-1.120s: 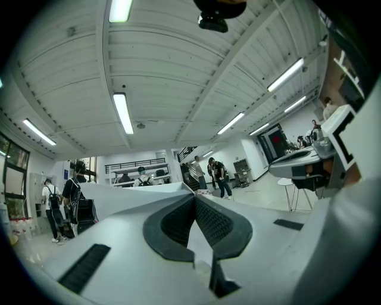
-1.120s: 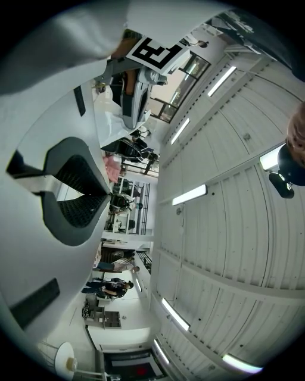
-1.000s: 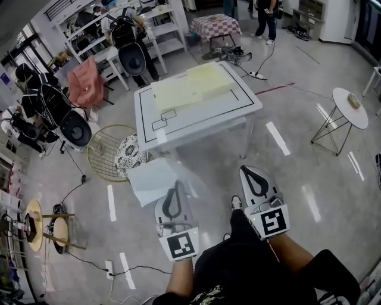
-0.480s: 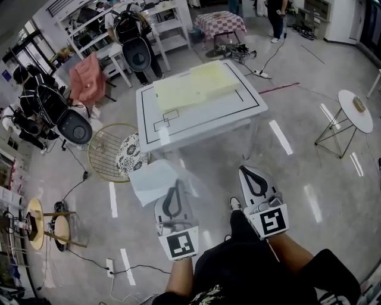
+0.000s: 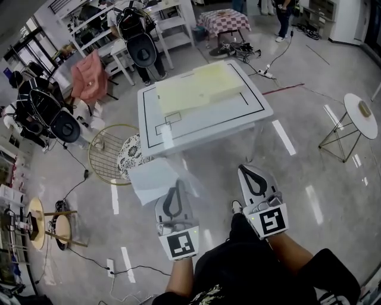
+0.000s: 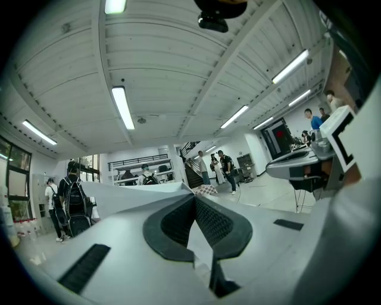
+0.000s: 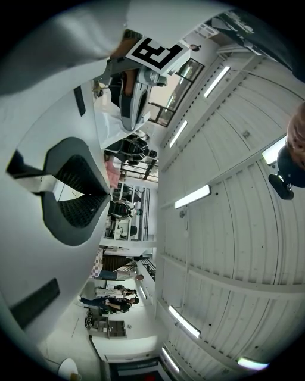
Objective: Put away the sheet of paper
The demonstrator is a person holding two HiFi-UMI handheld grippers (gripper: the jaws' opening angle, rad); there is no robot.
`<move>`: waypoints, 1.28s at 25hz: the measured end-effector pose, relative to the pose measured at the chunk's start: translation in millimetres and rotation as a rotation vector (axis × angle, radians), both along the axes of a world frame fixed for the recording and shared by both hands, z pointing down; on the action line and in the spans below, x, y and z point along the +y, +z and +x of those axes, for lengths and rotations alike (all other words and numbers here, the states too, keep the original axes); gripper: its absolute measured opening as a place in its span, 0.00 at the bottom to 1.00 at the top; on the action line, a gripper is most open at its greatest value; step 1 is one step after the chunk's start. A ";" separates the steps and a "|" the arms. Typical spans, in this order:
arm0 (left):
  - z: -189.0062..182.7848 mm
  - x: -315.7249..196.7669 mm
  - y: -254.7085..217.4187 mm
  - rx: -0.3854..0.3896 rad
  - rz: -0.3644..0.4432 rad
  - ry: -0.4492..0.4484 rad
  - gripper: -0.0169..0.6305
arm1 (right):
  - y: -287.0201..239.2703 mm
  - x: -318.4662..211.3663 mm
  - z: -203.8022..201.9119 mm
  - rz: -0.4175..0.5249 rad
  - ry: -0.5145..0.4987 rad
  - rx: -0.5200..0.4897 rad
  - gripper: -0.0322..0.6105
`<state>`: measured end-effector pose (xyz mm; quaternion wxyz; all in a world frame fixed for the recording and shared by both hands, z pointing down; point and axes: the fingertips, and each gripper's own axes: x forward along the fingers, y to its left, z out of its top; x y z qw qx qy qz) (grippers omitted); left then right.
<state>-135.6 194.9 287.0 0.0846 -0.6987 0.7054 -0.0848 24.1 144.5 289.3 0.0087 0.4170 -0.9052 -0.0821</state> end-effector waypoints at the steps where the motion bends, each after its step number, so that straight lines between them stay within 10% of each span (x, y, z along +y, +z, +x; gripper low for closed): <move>1: -0.4 -3.6 1.0 0.000 -0.002 0.001 0.03 | 1.9 -3.8 -0.2 -0.005 0.001 0.001 0.05; 32: 0.3 -132.4 -14.0 -0.019 -0.035 -0.057 0.03 | -5.6 -147.7 -10.4 -0.035 -0.073 -0.032 0.05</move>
